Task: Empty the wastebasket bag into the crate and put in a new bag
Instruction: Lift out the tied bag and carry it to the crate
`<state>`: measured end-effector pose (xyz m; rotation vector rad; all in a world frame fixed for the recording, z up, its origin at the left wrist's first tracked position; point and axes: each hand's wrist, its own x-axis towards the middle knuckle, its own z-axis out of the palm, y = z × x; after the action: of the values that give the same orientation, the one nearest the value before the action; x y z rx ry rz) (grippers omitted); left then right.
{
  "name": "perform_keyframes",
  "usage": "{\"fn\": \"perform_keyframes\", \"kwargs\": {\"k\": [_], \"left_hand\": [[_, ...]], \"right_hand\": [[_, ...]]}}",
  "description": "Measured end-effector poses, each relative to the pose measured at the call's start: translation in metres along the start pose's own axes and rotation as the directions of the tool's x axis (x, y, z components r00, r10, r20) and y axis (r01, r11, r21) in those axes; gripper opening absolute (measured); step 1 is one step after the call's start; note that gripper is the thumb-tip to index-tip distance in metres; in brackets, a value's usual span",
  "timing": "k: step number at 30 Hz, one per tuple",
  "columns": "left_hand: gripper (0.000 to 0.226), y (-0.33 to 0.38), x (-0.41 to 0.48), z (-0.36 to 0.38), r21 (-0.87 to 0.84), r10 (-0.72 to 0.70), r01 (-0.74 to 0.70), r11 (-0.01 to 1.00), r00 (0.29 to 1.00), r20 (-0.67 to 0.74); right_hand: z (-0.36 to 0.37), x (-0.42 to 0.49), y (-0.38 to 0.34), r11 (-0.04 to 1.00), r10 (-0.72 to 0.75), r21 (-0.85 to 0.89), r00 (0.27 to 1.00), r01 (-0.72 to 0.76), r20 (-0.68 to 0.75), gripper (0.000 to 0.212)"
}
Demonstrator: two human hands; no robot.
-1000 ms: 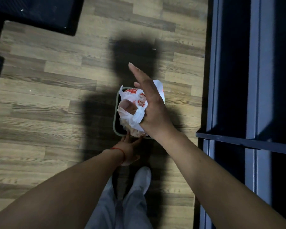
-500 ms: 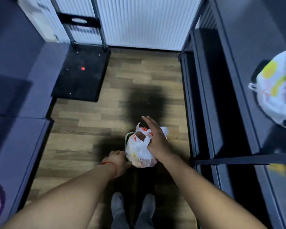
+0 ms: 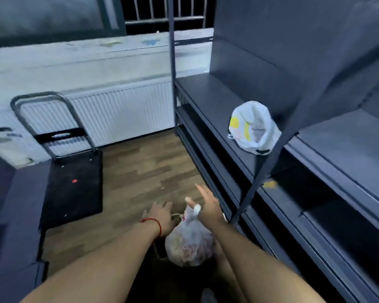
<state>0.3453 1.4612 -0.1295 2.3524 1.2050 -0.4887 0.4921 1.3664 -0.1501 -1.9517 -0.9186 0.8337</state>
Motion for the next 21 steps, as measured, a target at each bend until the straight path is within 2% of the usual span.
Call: {"fn": "perform_keyframes", "kwargs": {"k": [4,10,16,19,21], "left_hand": [[0.066,0.030,-0.033,-0.001,0.103,0.207,-0.207,0.973,0.978,0.004],[0.063,0.082,-0.076,0.001,0.166,0.448,-0.448,0.879,0.893,0.039],[0.060,0.155,-0.141,0.036,0.199,0.664,-0.671,0.714,0.739,0.111],[0.059,0.197,-0.174,0.056,0.224,0.748,-0.754,0.618,0.651,0.128],[0.060,0.226,-0.194,0.071,0.237,0.789,-0.799,0.553,0.593,0.160]], "right_hand": [[-0.027,-0.065,0.008,0.994,0.063,-0.072,0.982,-0.077,-0.175,0.082],[-0.066,-0.148,0.021,0.982,0.113,-0.099,0.918,-0.162,-0.381,0.073],[-0.113,-0.254,0.037,0.956,0.130,-0.126,0.767,-0.265,-0.629,0.056],[-0.138,-0.310,0.053,0.932,0.150,-0.136,0.697,-0.336,-0.701,0.063],[-0.153,-0.348,0.064,0.913,0.150,-0.147,0.648,-0.381,-0.747,0.059]]}}
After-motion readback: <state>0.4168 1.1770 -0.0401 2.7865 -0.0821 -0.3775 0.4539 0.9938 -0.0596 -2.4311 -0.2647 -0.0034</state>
